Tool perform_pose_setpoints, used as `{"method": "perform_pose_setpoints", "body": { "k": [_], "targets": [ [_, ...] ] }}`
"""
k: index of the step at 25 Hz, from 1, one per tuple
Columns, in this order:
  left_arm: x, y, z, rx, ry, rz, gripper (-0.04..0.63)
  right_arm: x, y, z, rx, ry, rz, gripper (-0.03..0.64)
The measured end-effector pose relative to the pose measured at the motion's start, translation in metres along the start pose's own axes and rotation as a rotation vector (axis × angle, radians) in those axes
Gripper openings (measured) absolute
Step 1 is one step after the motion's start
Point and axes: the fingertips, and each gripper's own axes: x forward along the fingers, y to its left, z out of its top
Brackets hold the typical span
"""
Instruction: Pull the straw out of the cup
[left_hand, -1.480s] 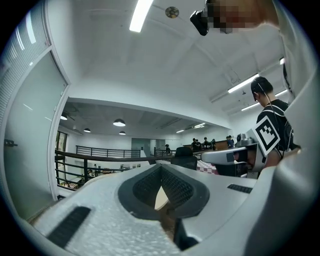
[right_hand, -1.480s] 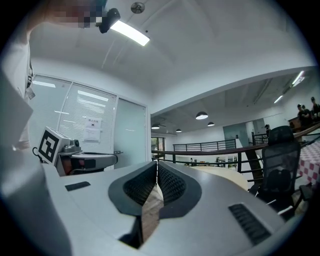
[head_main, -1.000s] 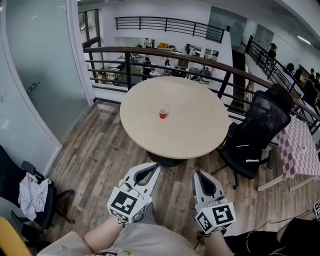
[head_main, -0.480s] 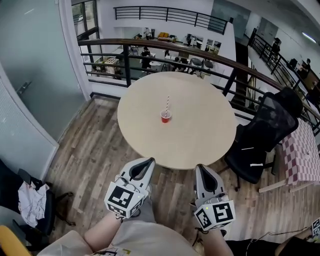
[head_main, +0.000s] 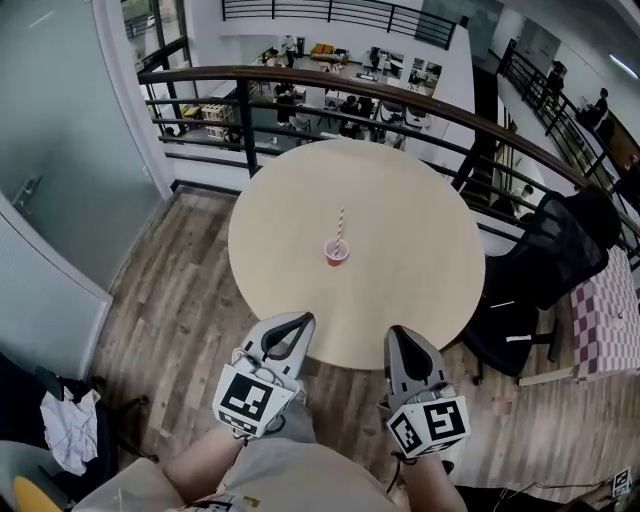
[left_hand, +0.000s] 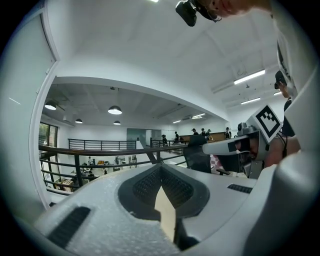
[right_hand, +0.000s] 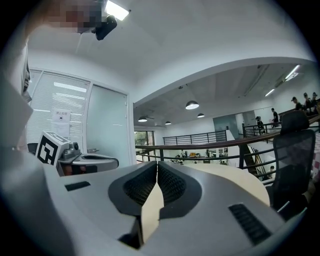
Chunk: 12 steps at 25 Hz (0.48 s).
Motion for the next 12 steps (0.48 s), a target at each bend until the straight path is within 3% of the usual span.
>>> {"method": "perform_pose_setpoints", "body": {
  "k": [6, 12],
  "targets": [
    [0.044, 0.059, 0.006, -0.026, 0.013, -0.01, 0.014, 0.066, -0.011, 0.009, -0.003, 0.025, -0.006, 0.023],
    [0.07, 0.1, 0.015, 0.007, -0.002, -0.044, 0.014, 0.109, -0.02, 0.017, 0.001, 0.039, -0.032, 0.023]
  ]
}}
